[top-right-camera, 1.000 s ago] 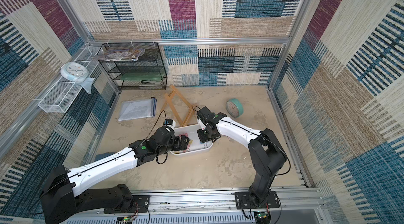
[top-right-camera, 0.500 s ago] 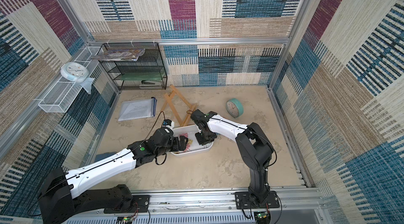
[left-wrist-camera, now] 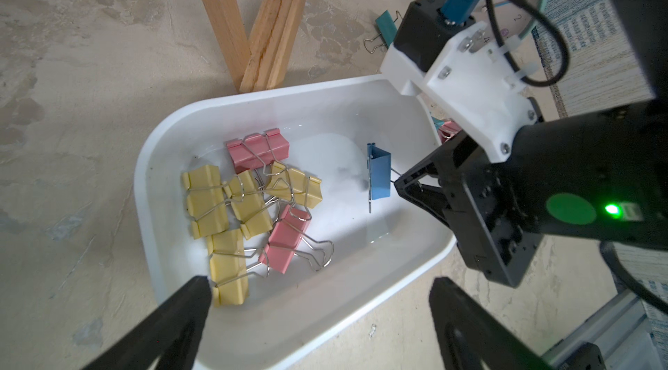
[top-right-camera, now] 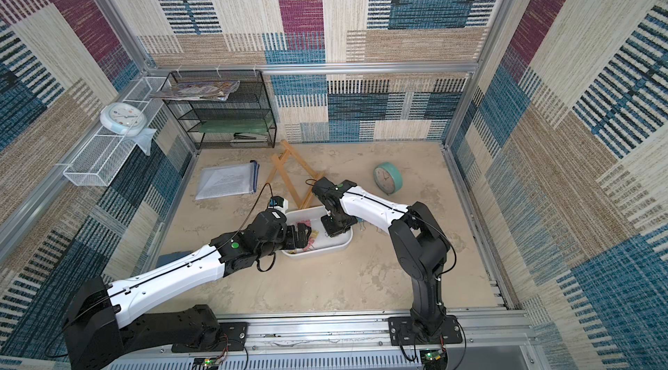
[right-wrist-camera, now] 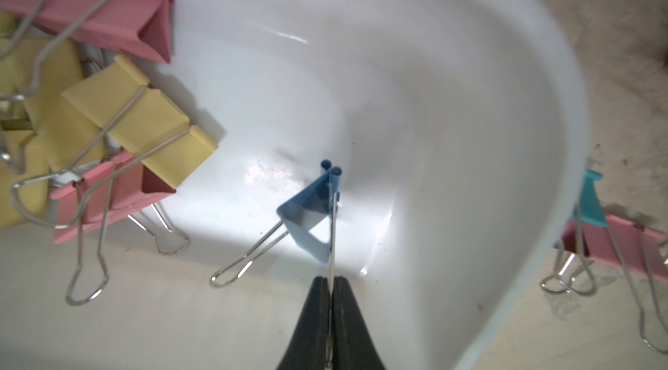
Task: Take out the binder clips from the storage box
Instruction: Pick up the binder clip from the storage box, then place the binder clip at the center of the board.
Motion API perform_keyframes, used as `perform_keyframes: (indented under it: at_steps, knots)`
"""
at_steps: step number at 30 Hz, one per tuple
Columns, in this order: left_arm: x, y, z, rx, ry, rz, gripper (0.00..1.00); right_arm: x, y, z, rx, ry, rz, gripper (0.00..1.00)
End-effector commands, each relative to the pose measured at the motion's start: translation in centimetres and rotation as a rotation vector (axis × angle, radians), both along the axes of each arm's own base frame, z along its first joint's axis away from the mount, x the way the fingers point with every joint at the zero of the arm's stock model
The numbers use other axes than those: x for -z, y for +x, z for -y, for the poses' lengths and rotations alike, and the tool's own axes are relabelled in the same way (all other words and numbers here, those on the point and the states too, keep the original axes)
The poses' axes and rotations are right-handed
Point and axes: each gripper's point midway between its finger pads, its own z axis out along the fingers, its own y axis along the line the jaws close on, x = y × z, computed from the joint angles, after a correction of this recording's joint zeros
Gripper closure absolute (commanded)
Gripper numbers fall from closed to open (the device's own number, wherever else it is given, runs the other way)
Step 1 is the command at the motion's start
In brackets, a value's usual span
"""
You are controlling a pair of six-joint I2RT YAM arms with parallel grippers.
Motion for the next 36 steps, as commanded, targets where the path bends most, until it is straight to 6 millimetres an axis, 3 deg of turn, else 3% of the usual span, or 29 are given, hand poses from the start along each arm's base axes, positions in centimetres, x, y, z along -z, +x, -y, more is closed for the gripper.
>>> perform_keyframes:
  at_steps: [1, 7, 14, 25, 32, 36]
  knots:
    - [-0.2, 0.0, -0.1, 0.003, 0.009, -0.001, 0.01, -0.7, 0.6, 0.6, 0.002, -0.032, 0.035, 0.95]
    - [-0.3, 0.1, 0.0, 0.007, 0.016, 0.001, 0.01, -2.1, 1.0, 0.3, 0.009, 0.005, 0.085, 1.0]
    - [-0.3, -0.1, 0.3, 0.014, -0.011, -0.005, 0.01, -6.3, 1.5, 0.1, 0.077, 0.153, 0.209, 1.0]
    - [-1.5, -0.1, 2.1, 0.061, -0.072, -0.021, 0.01, -11.5, -0.7, 3.9, 0.324, 0.552, 0.322, 1.0]
    - [-1.8, 0.2, 3.9, 0.075, -0.144, -0.045, 0.01, -10.9, -2.4, 8.9, 0.502, 0.698, 0.329, 1.0]
    - [-2.5, -0.3, 6.0, 0.134, -0.154, -0.045, 0.01, -7.7, -3.6, 11.6, 0.642, 0.793, 0.231, 1.0]
